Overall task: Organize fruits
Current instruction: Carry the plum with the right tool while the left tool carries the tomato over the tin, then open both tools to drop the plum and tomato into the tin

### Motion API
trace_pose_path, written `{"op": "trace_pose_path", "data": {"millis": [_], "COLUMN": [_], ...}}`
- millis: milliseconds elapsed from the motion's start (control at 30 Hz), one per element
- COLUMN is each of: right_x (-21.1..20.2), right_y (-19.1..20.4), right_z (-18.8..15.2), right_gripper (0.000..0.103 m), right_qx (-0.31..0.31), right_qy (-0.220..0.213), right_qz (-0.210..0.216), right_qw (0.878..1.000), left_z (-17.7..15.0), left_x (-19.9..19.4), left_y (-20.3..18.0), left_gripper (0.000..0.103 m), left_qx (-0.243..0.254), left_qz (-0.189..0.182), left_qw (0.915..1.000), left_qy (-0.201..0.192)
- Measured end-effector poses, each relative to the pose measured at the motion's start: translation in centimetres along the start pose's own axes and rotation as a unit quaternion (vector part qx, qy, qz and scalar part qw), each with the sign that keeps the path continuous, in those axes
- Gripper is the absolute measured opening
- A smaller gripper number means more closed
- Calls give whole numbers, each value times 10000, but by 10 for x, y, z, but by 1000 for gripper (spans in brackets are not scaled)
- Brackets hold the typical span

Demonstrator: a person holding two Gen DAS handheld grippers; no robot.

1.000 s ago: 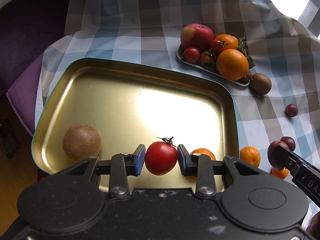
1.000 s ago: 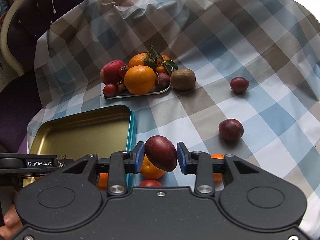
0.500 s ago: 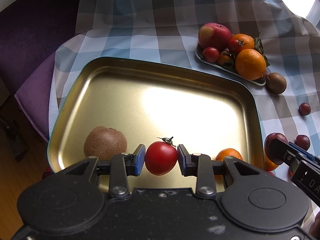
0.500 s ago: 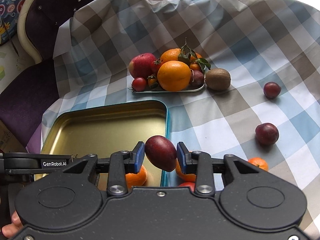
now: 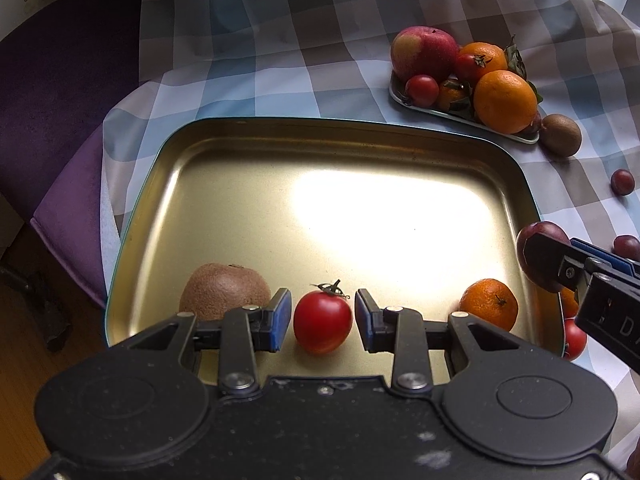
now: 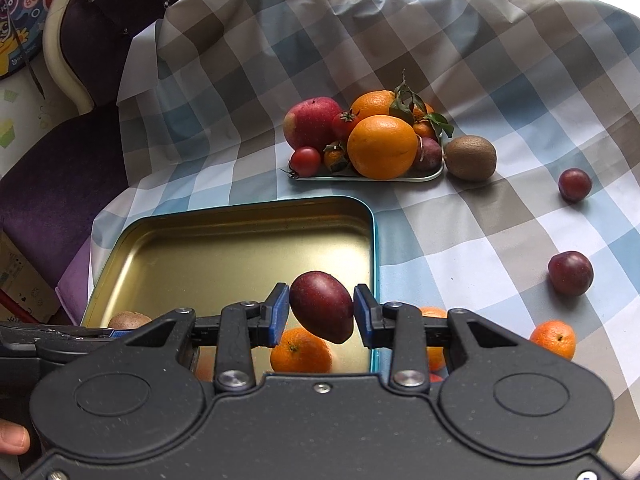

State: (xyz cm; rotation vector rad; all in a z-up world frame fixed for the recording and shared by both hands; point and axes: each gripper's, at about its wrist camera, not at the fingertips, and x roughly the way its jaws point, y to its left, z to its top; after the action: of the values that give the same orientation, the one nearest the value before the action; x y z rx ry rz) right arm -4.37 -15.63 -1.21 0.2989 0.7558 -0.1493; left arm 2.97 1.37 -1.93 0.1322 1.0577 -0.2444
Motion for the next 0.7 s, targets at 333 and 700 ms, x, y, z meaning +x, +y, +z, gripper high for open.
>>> {"op": "trace_pose_path", "data": {"millis": [333, 700], "right_x": [1, 6], "right_y": [13, 10], "right_z": [2, 0], "right_gripper": [45, 45], "right_qx": [-63, 7], "right_qy": [-255, -35], "right_qz": [27, -59], "right_qw": [9997, 10000], "left_z": [-1, -1], "left_x": [1, 2], "left_y": [8, 8], "left_gripper": [52, 56], "left_qx": [-20, -16], "left_qz": [-50, -28], "left_qw": [10000, 9999], "left_qy": [46, 103]}}
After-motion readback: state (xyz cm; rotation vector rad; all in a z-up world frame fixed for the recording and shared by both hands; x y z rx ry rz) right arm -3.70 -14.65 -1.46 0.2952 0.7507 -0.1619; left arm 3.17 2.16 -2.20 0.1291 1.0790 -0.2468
